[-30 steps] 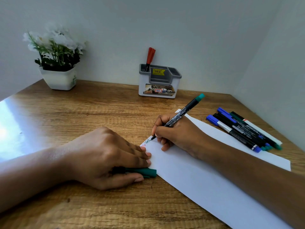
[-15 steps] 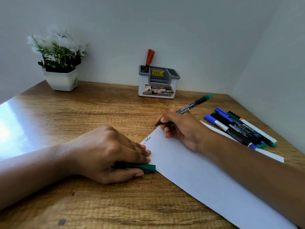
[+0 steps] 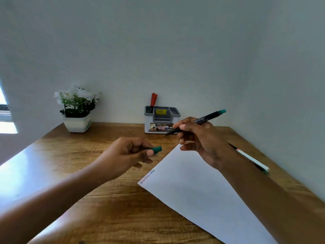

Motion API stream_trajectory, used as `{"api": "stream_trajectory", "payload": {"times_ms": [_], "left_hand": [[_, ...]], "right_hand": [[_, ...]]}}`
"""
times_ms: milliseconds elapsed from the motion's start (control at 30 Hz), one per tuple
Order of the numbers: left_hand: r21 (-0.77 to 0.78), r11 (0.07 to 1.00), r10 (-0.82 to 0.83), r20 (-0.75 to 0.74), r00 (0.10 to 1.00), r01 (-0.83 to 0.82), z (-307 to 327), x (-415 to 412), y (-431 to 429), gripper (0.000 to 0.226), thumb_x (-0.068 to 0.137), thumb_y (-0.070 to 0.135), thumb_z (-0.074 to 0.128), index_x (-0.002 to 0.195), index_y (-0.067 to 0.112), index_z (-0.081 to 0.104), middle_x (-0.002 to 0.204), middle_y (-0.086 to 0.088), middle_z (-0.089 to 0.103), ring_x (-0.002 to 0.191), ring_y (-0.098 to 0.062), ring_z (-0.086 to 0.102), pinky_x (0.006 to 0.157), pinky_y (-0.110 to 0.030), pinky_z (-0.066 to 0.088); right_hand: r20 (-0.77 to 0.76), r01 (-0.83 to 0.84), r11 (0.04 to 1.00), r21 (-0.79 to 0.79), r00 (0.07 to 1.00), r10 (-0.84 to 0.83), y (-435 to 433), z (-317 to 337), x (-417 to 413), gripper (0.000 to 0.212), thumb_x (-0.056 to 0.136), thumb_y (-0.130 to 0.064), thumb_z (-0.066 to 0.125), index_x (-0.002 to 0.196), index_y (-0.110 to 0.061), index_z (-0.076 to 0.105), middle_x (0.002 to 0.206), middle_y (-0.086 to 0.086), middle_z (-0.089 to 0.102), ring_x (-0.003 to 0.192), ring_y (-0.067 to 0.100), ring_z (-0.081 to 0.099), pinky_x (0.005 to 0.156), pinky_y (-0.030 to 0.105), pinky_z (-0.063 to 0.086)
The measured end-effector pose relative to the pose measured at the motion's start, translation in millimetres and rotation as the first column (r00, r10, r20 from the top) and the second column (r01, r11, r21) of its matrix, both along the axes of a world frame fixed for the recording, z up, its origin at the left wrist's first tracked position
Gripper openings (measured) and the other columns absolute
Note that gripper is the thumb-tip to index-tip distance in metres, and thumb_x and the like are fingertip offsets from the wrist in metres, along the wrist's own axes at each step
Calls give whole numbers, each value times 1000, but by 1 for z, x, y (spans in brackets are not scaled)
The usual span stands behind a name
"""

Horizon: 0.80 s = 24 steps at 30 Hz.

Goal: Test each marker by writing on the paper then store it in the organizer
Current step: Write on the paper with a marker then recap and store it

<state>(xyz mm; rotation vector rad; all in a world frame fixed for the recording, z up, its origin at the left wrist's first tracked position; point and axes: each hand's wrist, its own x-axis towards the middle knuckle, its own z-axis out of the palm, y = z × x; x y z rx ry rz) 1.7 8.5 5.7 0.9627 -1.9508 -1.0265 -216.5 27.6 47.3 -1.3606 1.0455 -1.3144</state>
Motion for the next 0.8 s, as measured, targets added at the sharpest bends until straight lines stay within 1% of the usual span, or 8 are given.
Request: {"api": "stream_trajectory", "payload": {"times_ms": [33,100,200,333,433,533,600,800], "left_hand": [[54,998,11,-22,1000,-10,5,-2,1,21,80,30,63,95,18,69,88,2,76,82,-16,73,74,-35,56],[147,989,33,-49,998,-25,13,-5,4,16,87,22,60,97,11,67,90,-1,76,79,-19,73,68,-30,56],[226,974,38,-68,997,-21,19,-9,8,16,89,20,57,96,8,66,91,-7,75,76,-22,72,62,-26,57],[249,968,-2,-67,998,19,22,-13,10,22,84,26,56,95,9,67,92,-9,75,75,-20,71,64,-27,57],[268,962,-34,-62,997,50,23,-16,13,25,84,29,55,94,9,67,91,-10,75,72,-19,70,63,-26,57],[280,960,-10,-84,996,33,24,-18,12,24,88,26,53,97,9,67,87,-9,75,67,-18,70,60,-25,56],[299,954,15,-120,993,21,24,-18,12,24,91,24,51,98,8,67,85,-8,75,65,-17,69,59,-26,56],[360,932,26,-197,980,48,19,-16,13,30,83,27,54,97,5,68,81,-10,74,61,-17,68,56,-25,55]], "right_hand": [[31,-9,1000,0,999,10,2,1,-1,23,93,-13,50,83,-10,71,66,5,63,57,11,59,50,24,53],[44,-25,1000,-7,999,25,6,0,-2,29,95,-17,46,84,-9,71,66,6,63,55,11,59,49,24,53],[24,-11,1000,-9,1000,12,7,-1,1,25,95,-17,49,84,-8,69,67,7,64,56,12,60,51,24,54],[-3,-6,1000,13,1000,6,6,-6,4,14,93,-17,53,87,-11,63,67,6,65,56,12,61,52,25,55],[-5,-19,999,-26,1000,19,6,-7,6,7,93,-15,54,86,-15,56,66,5,66,55,13,60,50,26,53],[46,57,994,-93,998,-53,7,0,1,11,93,-15,54,82,-14,54,65,6,64,51,13,57,46,25,50],[77,78,992,-96,995,-71,8,3,-3,15,93,-15,53,78,-13,54,63,8,62,49,14,54,44,24,47],[4,38,996,-82,999,-38,7,-5,3,15,93,-17,55,78,-14,55,63,7,62,49,15,54,44,26,47]]}}
